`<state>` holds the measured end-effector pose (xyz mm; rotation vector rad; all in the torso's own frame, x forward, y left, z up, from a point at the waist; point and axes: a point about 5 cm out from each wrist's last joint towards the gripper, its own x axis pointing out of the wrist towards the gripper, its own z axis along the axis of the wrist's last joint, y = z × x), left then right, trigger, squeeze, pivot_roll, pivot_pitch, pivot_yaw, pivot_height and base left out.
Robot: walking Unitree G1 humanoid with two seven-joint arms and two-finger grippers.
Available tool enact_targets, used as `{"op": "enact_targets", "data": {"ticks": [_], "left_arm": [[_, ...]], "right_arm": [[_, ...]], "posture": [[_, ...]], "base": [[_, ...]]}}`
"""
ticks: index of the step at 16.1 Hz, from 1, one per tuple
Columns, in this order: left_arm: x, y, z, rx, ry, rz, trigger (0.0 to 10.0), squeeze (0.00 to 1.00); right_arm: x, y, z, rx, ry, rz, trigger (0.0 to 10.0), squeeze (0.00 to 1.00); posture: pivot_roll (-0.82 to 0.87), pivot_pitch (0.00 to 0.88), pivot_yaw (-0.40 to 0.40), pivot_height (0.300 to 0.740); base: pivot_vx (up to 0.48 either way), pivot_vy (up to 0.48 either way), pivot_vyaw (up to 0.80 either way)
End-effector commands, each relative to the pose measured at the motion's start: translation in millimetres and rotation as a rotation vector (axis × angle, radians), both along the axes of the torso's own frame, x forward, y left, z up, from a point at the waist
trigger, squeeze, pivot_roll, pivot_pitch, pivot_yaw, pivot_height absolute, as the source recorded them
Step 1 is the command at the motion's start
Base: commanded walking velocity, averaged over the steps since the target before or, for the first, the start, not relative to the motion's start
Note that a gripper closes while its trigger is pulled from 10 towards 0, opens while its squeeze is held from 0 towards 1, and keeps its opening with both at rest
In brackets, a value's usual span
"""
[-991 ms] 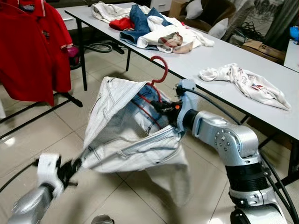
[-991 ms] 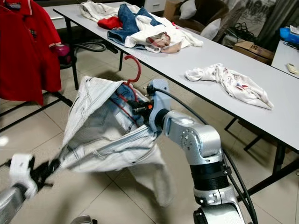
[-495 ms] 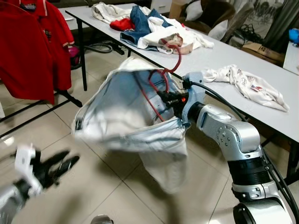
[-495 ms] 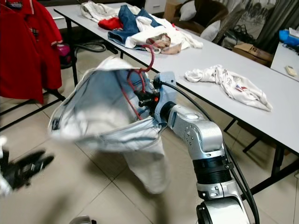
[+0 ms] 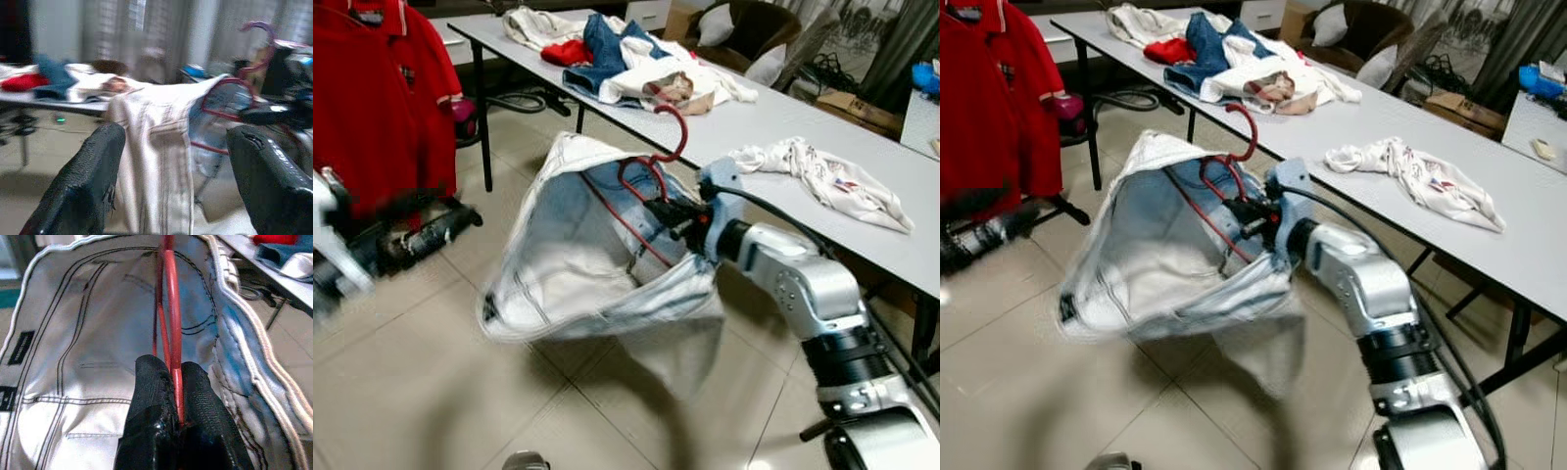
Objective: Hang hanger
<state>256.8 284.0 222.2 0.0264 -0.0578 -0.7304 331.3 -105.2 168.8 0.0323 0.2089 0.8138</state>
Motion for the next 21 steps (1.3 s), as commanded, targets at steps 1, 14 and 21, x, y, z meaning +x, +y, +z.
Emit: {"op": "enact_targets", "data": {"ticks": [1, 14, 21], "left_arm": [[7.4, -14.6, 7.1, 0.077, 0.024, -0.12, 10.0, 1.0], [58.5, -75.2, 45.6, 0.41, 0.039, -0.688, 10.0, 0.0], [62.9, -84.1, 12.7, 0.571, 0.135, -0.807, 10.0, 0.0]], "right_arm": [[-0.5, -5.7, 15.3, 0.006, -0.098, 0.068, 10.0, 0.0], [-42.1, -12.1, 11.2, -0.12, -0.137, 0.492, 10.0, 0.0], [-52.6, -10.0, 10.2, -0.124, -0.124, 0.541, 10.0, 0.0]], "posture": [[0.08, 0.0, -0.131, 0.74], [0.02, 0.0, -0.052, 0.74], [-0.01, 0.0, -0.027, 0.74]], "base": [[0.0, 0.0, 0.0], [0.0, 0.0, 0.0], [0.0, 0.0, 0.0]]}}
